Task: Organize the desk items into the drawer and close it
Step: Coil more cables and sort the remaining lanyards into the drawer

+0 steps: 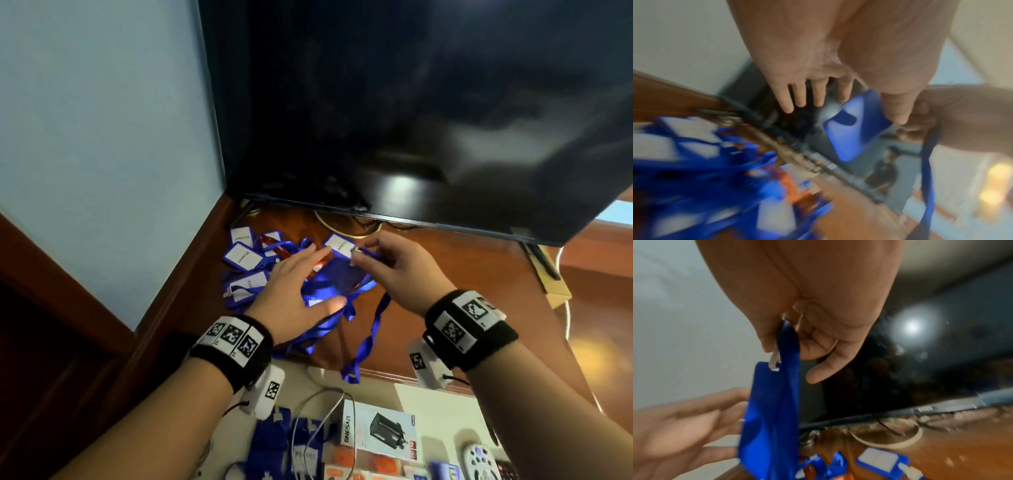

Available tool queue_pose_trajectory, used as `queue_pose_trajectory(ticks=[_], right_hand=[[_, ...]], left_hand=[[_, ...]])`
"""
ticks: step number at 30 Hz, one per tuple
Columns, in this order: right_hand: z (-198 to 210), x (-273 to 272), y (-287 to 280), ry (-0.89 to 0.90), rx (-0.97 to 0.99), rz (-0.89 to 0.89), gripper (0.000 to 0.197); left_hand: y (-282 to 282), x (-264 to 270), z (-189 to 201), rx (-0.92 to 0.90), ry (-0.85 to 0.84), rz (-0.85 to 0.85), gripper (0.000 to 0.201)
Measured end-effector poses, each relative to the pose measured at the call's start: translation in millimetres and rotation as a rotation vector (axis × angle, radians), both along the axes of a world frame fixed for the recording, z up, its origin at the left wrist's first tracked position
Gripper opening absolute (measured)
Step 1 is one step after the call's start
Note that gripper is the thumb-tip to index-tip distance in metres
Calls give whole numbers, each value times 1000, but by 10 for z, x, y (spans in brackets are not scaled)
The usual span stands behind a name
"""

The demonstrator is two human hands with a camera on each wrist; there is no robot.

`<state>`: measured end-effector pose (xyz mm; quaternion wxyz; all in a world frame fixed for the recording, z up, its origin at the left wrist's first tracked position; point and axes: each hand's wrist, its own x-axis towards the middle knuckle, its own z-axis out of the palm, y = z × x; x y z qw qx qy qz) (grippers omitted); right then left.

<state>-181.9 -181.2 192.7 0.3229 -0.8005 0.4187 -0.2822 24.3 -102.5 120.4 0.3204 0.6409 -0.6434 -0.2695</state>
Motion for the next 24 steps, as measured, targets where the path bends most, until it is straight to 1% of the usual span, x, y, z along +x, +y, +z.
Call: queue_pose_trajectory(ticks=[1, 3, 4, 5, 6, 9, 11, 14, 15, 17, 19, 22, 24], right_hand=[[137, -7, 45, -48, 21, 36, 5], [359, -51, 95, -124, 46, 82, 4], [436, -87, 108, -139, 31, 76, 3], [490, -132, 112, -152, 8, 64, 2], [533, -182, 110, -157, -22, 49, 2], [602, -299, 106, -121, -61, 19, 7], [597, -364, 100, -81, -49, 3, 11], [529, -465, 91, -38, -26, -49, 26], [507, -493, 107, -43, -17, -58, 27], [455, -540, 153, -86, 0, -61, 24], [386, -556, 194, -168, 28, -63, 19], [291, -532, 237, -275, 71, -55, 17], [250, -488, 261, -297, 62, -66, 16]], left_hand=[[-31, -60, 115, 7, 99, -30, 77], [-79, -136, 319, 46, 325, -85, 49], [-87, -147, 403, 76, 413, -115, 37], [-84, -141, 466, 92, 456, -131, 32], [-69, -124, 529, 97, 465, -134, 28], [1, -61, 665, 76, 435, -84, 17], [56, 2, 698, 51, 420, -28, 12], [127, 159, 768, -21, 410, 48, 8], [143, 219, 796, -45, 412, 66, 9], [198, 329, 900, -99, 419, 108, 15], [244, 435, 1008, -147, 415, 143, 20], [297, 547, 1161, -184, 391, 171, 22], [327, 584, 1254, -188, 413, 171, 25]])
